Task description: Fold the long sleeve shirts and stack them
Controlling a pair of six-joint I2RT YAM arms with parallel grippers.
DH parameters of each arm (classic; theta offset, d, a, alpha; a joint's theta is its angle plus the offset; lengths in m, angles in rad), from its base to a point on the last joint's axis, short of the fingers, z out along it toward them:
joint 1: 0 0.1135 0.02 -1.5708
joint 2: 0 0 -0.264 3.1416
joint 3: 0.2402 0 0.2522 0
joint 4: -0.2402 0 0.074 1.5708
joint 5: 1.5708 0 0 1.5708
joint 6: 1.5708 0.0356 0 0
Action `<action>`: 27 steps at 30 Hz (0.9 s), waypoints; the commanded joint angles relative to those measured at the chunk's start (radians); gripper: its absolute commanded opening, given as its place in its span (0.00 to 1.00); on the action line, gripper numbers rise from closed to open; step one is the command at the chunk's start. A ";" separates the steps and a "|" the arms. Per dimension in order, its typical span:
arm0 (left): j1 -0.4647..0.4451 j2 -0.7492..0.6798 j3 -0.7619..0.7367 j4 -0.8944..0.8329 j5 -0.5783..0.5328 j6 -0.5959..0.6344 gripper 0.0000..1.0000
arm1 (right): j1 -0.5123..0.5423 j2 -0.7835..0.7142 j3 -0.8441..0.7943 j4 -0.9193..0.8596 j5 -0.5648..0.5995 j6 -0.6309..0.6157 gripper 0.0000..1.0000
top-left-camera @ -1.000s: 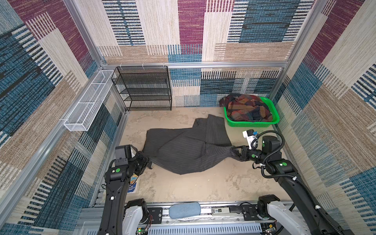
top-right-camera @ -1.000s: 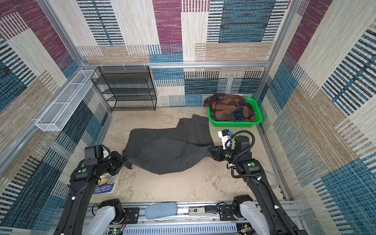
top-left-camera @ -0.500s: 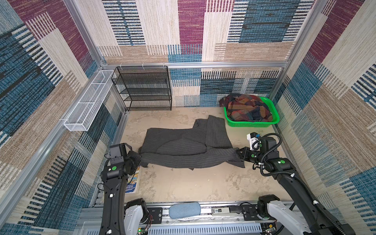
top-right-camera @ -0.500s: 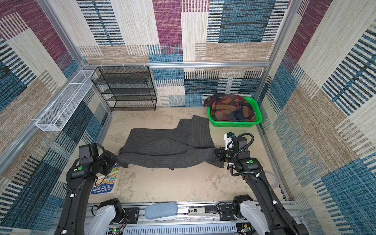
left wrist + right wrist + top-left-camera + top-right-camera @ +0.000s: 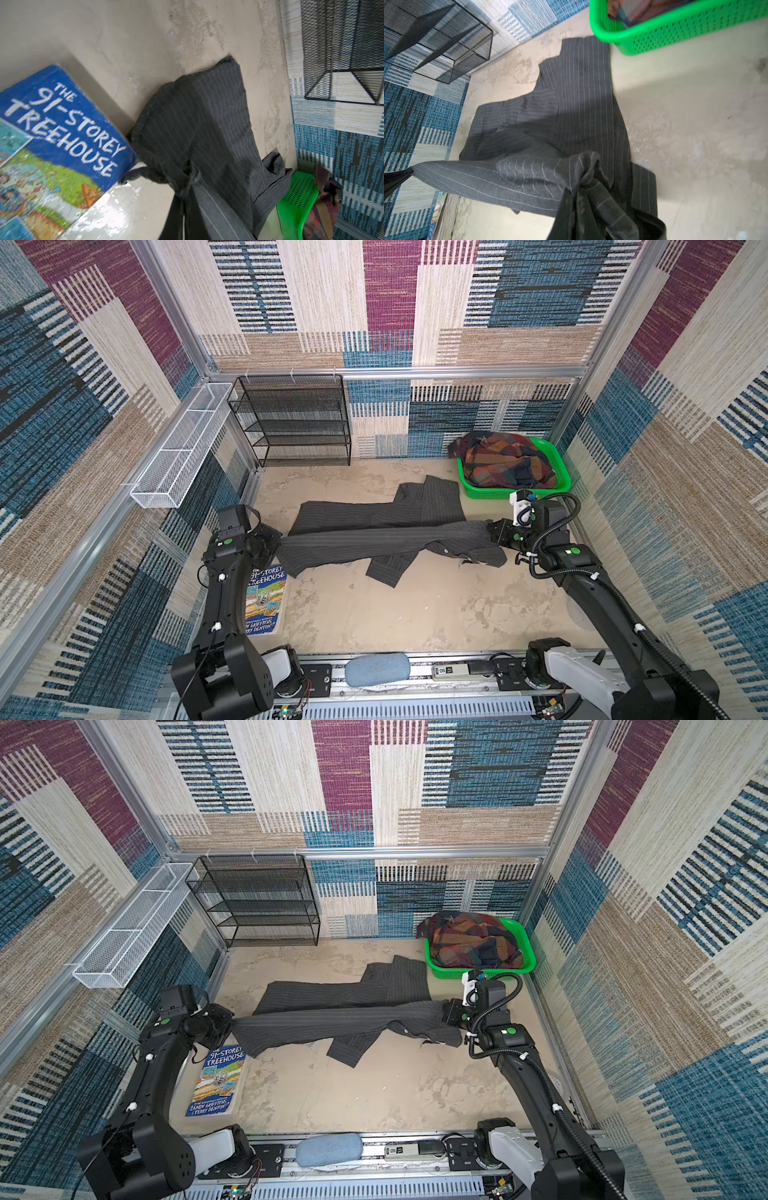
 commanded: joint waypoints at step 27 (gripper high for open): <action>0.000 0.046 0.158 -0.145 -0.041 0.208 0.00 | -0.031 0.075 0.110 -0.146 -0.102 -0.085 0.02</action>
